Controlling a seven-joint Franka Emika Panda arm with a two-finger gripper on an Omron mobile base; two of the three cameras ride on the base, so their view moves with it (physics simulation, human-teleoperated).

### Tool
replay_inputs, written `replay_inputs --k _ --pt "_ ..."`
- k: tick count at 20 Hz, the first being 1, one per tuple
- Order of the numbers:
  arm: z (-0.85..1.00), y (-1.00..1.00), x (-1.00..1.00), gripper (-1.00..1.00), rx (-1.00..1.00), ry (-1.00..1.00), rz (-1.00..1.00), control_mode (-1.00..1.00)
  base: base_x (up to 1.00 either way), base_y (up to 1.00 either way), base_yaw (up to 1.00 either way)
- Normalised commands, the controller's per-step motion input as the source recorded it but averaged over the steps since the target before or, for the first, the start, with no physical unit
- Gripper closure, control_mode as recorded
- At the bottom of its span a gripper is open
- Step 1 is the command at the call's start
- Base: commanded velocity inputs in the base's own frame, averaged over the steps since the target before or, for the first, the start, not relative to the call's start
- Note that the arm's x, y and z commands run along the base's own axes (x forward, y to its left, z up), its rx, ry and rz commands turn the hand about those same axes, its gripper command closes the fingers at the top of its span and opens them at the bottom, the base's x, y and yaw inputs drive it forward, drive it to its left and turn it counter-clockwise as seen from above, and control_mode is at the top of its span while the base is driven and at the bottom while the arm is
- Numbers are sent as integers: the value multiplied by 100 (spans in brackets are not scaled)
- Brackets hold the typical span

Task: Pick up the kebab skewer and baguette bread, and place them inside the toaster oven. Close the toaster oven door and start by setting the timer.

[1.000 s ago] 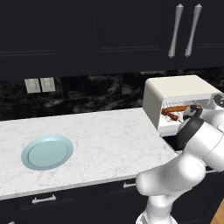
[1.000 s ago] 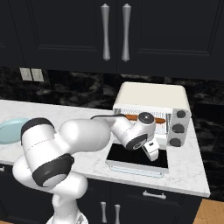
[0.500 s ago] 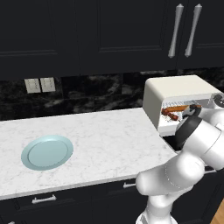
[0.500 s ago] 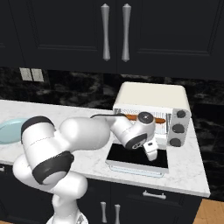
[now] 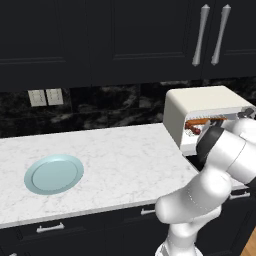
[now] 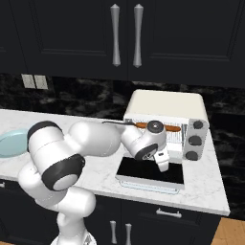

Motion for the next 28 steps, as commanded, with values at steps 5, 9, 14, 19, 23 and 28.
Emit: replay_inputs --k 5,9,14,19,23,28 --pt "0 0 2 -100 1 -6 -6 -100 0 0 0" --pt "0 0 1 -100 2 -7 -5 -100 0 0 0" --pt "0 0 0 -100 2 -6 -4 -100 0 0 0" --pt "36 -8 -61 -100 0 -6 3 -100 0 0 0" --pt "54 -1 -100 -100 -3 -6 19 -100 0 0 0" --pt "20 27 -100 -100 -16 -1 36 -100 0 0 0"
